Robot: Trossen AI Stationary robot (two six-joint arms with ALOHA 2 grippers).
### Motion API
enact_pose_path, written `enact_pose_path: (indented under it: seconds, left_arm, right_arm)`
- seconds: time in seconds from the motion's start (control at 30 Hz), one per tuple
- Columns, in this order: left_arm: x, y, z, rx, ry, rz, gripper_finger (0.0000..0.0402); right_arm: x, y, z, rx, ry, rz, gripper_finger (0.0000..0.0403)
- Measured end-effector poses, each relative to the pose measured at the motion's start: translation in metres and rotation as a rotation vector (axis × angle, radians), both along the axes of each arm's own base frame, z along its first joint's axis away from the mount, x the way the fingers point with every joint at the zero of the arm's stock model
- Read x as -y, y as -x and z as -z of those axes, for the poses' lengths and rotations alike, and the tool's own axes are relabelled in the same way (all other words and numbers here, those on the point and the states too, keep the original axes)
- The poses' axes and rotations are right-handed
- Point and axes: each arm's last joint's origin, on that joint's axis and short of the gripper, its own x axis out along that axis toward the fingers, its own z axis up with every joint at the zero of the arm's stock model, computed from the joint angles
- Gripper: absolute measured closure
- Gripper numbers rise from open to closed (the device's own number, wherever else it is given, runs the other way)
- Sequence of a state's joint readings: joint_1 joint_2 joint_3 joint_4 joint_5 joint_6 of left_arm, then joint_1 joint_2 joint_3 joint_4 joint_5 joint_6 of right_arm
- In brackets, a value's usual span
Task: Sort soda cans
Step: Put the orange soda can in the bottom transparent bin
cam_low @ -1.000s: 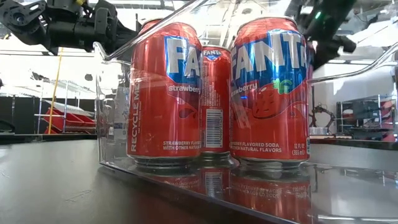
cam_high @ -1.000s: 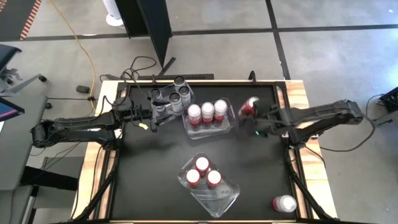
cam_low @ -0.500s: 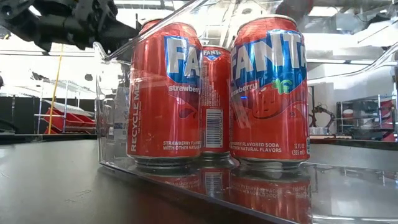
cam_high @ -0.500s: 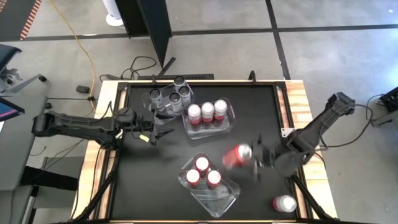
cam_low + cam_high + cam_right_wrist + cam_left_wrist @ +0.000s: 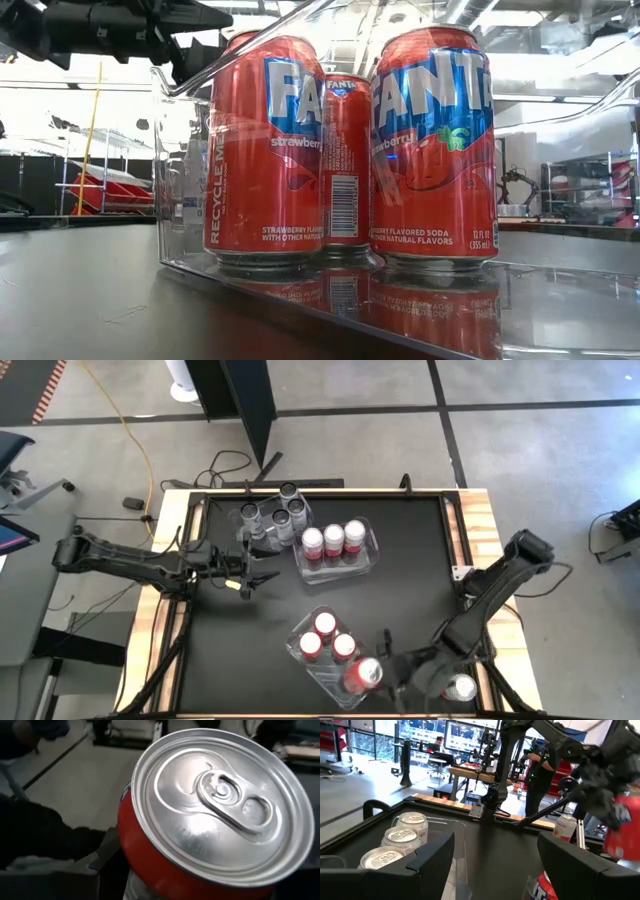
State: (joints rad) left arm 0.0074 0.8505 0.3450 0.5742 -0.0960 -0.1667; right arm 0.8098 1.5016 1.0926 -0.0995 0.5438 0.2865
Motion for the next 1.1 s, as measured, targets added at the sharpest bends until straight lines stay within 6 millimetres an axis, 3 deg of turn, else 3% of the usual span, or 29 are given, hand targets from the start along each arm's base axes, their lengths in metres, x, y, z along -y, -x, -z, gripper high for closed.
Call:
enact_pose_path:
  seconds: [0.27,0.5,0.83,1.1]
  left_arm:
    - [0.000,0.000,0.000,0.004,0.040,-0.003,0.0121]
    - [0.000,0.000,0.002,-0.010,0.066,-0.010,0.0121]
    - [0.000,0.000,0.008,-0.073,0.067,-0.015,0.0121]
    - [0.000,0.000,0.010,-0.093,0.059,-0.016,0.0121]
  right_arm:
    - [-0.025,-0.038,0.017,-0.124,0.054,-0.071,0.0106]
    - [-0.024,-0.062,0.038,-0.213,0.083,-0.043,0.0106]
    - [-0.023,-0.078,0.075,-0.303,0.092,0.020,0.0107]
    - [-0.020,-0.080,0.076,-0.308,0.088,0.028,0.0107]
